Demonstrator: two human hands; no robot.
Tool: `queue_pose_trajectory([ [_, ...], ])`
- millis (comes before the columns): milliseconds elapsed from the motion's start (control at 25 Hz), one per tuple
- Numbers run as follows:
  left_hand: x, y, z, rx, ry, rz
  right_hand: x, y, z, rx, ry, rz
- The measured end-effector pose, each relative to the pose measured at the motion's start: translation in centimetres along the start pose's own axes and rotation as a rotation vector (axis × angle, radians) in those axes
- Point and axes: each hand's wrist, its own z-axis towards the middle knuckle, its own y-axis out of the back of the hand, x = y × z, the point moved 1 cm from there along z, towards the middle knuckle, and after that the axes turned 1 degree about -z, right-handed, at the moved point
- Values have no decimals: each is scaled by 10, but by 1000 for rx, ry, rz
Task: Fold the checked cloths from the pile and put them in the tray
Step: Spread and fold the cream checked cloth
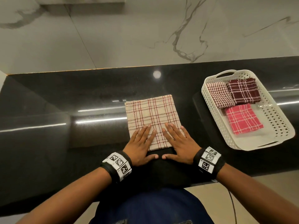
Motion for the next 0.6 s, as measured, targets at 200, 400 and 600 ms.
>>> queue_pose_trajectory([
  [200, -6, 7, -1, -48, 95, 66, 17, 21, 7, -146, 69, 5],
  [400, 0, 45, 12, -156, 73, 19, 23, 51, 30, -176, 47, -43],
  [600, 36, 51, -20, -291, 112, -316, 16, 51, 14, -235, 58, 90],
])
